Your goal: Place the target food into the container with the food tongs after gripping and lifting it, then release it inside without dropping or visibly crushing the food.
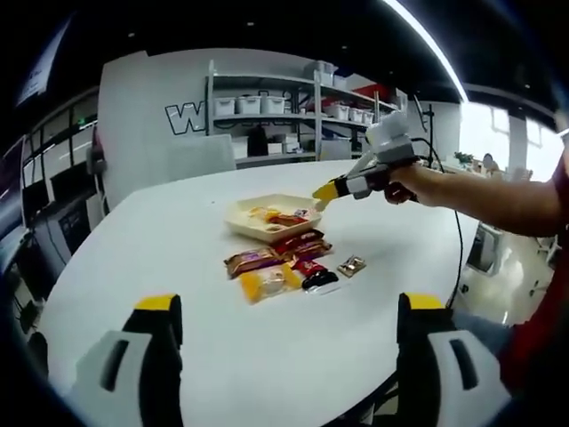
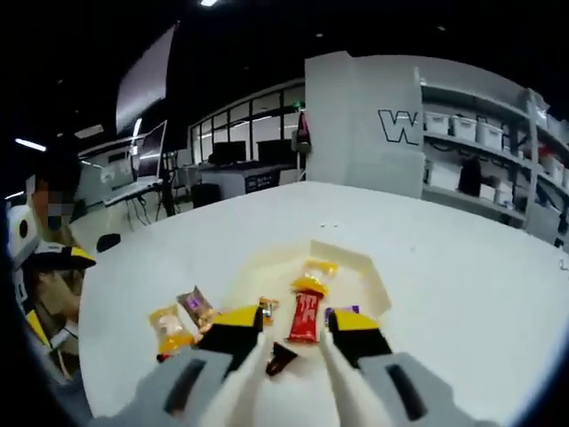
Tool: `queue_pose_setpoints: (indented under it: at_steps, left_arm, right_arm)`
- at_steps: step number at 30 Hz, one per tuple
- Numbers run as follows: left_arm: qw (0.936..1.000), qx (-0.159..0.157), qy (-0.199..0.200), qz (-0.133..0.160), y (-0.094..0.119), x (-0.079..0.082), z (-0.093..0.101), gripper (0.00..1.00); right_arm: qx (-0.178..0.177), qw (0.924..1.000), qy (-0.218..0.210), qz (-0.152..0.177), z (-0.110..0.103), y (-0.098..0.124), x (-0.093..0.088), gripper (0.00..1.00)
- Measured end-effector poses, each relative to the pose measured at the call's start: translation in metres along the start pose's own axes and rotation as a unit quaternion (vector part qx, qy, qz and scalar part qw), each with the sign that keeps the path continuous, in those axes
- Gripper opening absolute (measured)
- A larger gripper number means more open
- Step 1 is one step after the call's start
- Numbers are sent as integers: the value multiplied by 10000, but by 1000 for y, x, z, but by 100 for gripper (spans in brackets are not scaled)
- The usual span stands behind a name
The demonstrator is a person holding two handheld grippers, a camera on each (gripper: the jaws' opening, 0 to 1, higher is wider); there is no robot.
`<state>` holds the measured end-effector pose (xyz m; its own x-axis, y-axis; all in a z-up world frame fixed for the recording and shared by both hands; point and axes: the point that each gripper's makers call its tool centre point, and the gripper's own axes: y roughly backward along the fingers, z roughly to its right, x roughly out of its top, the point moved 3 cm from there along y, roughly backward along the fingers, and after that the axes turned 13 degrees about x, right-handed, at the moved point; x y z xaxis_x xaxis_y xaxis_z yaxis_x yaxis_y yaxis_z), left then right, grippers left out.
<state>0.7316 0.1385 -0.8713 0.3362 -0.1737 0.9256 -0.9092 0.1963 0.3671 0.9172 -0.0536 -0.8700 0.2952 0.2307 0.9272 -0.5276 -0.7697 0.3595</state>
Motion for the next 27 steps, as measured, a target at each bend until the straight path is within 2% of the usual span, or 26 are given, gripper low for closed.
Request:
queue_pose_setpoints:
  at_steps: [5,10,20,27]
  left_arm:
    - [10000,-52,53,14,1,0,4,99]
    - [10000,-54,74,26,1,0,4,99]
    - [10000,-78,28,-3,-1,-1,6,99]
    - [9999,-163,-7,-51,-4,-4,12,99]
  right_arm:
    - [101,9999,-53,-4,-10,4,-6,24]
    - [298,9995,0,47,-24,7,-8,24]
    - [495,9984,-188,183,-43,20,-8,24]
    - [608,9976,-280,159,-57,27,-21,24]
